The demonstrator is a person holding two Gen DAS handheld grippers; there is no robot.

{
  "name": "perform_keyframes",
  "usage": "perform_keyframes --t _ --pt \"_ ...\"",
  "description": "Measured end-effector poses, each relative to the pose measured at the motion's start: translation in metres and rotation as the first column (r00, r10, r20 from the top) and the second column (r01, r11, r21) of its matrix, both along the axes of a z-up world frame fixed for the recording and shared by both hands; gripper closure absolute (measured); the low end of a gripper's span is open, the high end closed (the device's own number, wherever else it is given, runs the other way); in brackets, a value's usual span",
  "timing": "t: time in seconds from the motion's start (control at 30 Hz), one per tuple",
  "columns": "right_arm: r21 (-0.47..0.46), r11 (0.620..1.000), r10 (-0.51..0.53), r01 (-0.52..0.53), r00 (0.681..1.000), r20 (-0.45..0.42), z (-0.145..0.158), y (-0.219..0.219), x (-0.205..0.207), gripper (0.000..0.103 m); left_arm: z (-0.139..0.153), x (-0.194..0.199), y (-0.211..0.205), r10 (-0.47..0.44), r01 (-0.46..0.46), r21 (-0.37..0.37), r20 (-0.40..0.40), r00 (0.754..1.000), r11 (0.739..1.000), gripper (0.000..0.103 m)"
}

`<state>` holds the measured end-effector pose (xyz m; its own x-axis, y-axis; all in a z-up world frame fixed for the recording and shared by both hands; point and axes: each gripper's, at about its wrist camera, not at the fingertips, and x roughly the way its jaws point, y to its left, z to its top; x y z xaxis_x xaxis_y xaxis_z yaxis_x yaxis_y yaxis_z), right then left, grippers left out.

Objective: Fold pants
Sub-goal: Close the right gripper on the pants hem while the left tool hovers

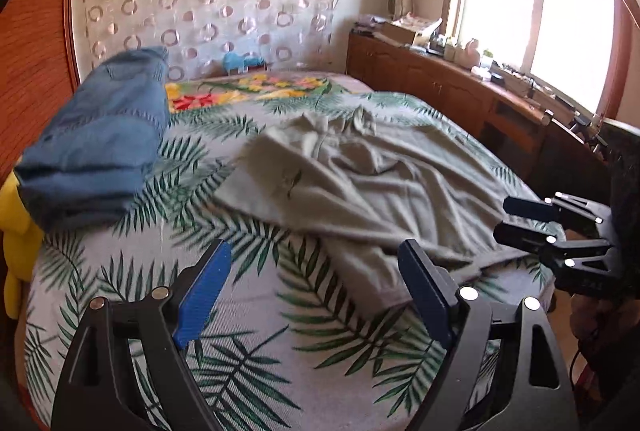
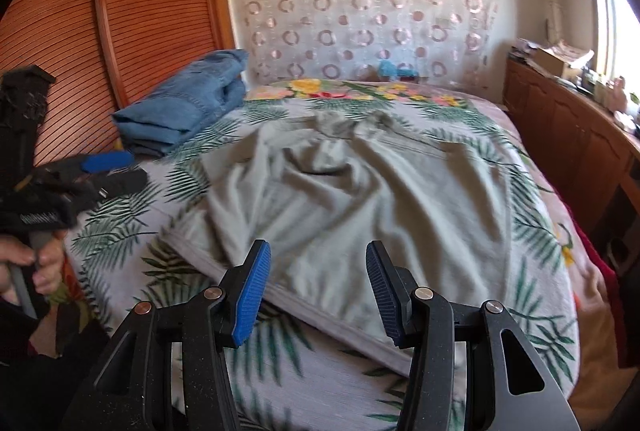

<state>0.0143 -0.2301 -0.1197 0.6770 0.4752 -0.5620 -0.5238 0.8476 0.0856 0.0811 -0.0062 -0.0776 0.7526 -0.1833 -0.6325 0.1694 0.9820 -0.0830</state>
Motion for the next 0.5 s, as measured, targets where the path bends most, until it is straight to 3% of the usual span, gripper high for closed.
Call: perform_keyframes --t 0.5 --pt "-0.033 0.994 0.102 -0.105 0.991 -0.084 -0.019 0.029 0.024 0.066 -0.034 0.005 -0.002 -0.006 0.008 0.018 -0.104 0.995 1.0 0.017"
